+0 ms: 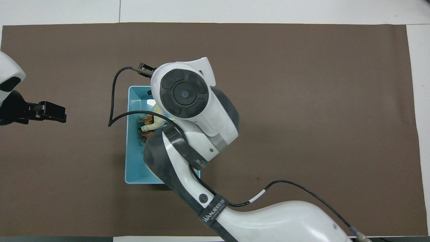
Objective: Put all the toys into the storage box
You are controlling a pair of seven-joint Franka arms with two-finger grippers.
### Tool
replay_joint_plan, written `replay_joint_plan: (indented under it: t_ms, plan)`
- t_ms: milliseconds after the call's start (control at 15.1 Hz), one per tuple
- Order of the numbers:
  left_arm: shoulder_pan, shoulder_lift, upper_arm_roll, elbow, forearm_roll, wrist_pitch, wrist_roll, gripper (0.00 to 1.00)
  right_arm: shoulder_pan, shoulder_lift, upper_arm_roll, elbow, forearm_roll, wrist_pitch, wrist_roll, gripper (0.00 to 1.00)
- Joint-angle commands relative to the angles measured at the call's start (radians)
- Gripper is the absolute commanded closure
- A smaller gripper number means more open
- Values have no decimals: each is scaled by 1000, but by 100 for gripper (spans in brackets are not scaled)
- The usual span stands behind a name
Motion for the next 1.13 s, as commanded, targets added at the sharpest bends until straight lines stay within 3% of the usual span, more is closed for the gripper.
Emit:
replay_joint_plan:
  t_ms: [0,398,597,796,1061]
  plan:
    - [-5,3,3,37,18,-17,33,0,-135,-146,10,-95,-23,-136,-208,0]
    - [5,1,3,34,15,20,26,0,-457,-257,9,-260,-65,-237,-864,0]
    - [-6,1,3,33,9,21,23,0,-572,-330,17,-348,-65,-341,-927,0]
    - [-6,3,3,37,7,25,23,0,-679,-448,22,-480,-60,-368,-1060,0]
    - [3,3,8,39,-14,14,22,0,-787,-572,25,-503,-59,-493,-1197,0]
